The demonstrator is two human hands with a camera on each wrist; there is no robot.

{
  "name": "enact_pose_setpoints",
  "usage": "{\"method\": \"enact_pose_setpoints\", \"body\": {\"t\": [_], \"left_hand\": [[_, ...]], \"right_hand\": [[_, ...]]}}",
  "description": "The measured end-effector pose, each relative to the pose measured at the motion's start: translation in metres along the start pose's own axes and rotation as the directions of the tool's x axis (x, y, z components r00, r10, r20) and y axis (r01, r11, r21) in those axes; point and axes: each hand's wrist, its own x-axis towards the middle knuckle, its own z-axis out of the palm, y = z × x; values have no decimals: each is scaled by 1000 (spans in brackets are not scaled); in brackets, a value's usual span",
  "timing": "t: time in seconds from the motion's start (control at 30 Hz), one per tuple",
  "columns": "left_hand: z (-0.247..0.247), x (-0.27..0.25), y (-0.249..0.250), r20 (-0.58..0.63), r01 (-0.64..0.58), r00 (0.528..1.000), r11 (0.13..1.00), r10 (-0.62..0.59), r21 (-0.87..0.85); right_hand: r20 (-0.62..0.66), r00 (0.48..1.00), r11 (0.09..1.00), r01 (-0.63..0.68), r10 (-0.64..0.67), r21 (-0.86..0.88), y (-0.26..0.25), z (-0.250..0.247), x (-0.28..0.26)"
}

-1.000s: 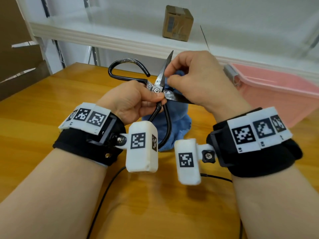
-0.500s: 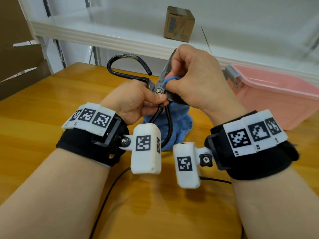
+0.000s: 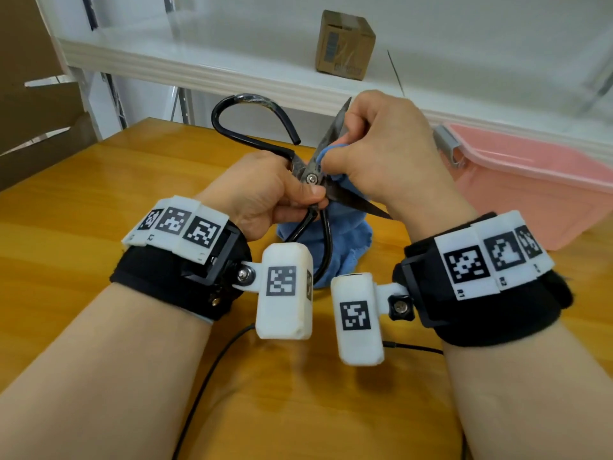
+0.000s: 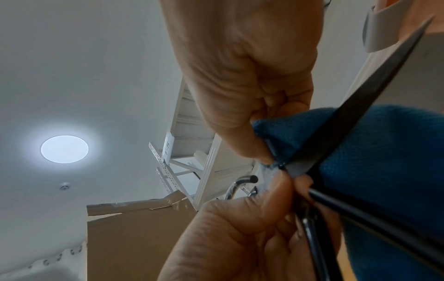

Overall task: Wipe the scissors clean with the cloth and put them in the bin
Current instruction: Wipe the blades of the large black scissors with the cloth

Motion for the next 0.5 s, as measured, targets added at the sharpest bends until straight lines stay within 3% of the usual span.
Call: {"method": "enact_pose_setpoints", "body": {"t": [0.17,0.33,0.5], "left_hand": [[2,0,0,39,4,999,999,-6,36],[0,1,-1,7,-7,1000,1000,7,12],[4,0,-1,27,15,1000,999,-16,50]], "right_hand": [[-140,990,1000,-13,17,28,1,-3,1],[33,999,998,35,-33,-58,-5,-2,-1],[-132,991,998,26,-33,-49,3,-3,3]]}}
